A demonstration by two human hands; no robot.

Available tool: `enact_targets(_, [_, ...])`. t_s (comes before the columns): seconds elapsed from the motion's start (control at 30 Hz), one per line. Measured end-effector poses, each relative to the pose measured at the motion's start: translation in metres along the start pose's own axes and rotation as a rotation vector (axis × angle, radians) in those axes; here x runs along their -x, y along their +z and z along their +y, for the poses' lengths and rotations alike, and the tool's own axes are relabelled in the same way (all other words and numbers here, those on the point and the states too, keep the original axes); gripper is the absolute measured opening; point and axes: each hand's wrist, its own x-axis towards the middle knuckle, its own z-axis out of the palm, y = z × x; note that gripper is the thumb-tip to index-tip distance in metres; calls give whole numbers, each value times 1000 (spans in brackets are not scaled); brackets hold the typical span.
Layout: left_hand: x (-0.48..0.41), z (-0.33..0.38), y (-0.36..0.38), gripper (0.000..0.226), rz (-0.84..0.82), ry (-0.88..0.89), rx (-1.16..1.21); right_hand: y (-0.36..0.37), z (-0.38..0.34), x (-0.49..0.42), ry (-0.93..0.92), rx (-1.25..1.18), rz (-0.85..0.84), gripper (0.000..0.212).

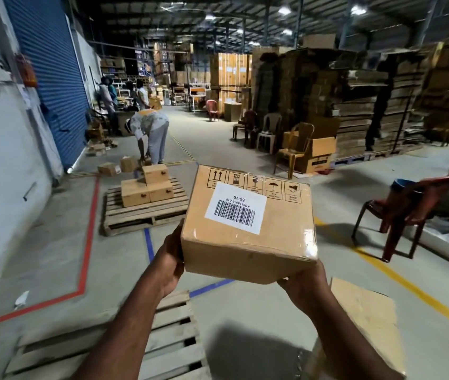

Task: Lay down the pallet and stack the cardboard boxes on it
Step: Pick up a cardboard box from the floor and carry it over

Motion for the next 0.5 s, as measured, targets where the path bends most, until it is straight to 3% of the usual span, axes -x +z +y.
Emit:
enact_targets(0.33, [6,4,-8,34,-14,62,-38,4,2,-1,-17,39,-33,35])
enact_targets(0.5, [15,7,-5,44,56,89,-77,4,2,-1,-27,75,-60,34])
